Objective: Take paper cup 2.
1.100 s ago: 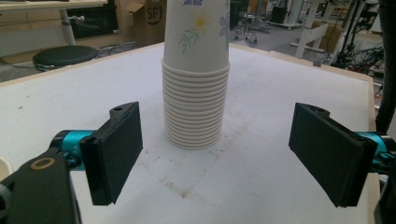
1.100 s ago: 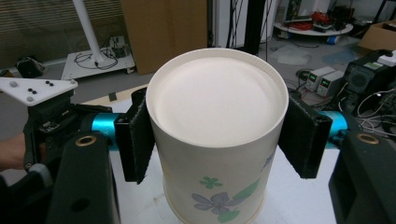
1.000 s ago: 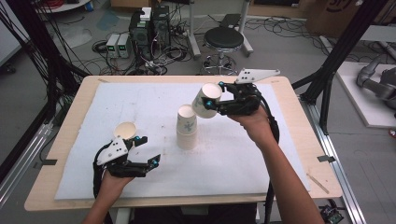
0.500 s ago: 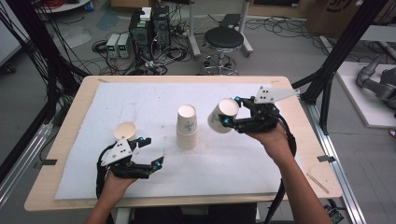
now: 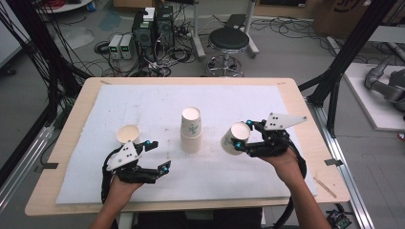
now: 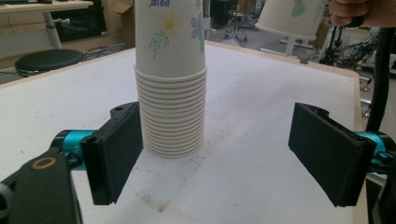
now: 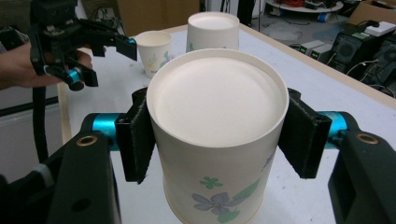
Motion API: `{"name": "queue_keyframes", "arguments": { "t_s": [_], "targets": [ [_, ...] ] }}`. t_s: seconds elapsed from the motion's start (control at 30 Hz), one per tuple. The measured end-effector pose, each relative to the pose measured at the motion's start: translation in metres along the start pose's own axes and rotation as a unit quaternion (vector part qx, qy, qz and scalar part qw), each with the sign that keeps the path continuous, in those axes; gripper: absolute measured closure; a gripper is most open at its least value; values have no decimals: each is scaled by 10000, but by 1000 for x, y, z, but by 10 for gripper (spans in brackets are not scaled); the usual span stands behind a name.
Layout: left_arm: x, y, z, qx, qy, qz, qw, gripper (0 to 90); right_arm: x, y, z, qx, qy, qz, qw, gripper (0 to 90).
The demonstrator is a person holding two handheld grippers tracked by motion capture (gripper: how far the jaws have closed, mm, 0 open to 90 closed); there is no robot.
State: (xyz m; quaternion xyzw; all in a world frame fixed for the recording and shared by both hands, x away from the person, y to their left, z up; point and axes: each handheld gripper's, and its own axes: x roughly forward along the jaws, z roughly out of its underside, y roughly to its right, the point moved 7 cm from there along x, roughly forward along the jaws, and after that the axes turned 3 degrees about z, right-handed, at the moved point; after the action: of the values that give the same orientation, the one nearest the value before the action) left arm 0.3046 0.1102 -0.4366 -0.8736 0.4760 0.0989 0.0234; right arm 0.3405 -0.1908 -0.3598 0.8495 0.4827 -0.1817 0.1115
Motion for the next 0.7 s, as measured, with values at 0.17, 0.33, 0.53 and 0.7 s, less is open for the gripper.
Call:
{"name": "queue_keyframes", "arguments": {
  "t_s": [0.17, 0.33, 0.53, 0.7],
  "targets": [
    [0, -1, 1, -18, 25, 2, 10000, 182, 2, -1, 6, -31, 0, 20, 10000, 358],
    [-1, -2, 0, -14, 81, 26, 10000, 175, 5, -2, 7, -55, 6, 26, 10000, 358],
    [-3, -1, -2, 0, 135, 61, 9999, 174, 9, -6, 8, -70, -57, -20, 10000, 358],
    [0, 2, -3, -21, 159, 224, 9996, 164, 11, -7, 8, -67, -36, -52, 10000, 357]
  ]
}}
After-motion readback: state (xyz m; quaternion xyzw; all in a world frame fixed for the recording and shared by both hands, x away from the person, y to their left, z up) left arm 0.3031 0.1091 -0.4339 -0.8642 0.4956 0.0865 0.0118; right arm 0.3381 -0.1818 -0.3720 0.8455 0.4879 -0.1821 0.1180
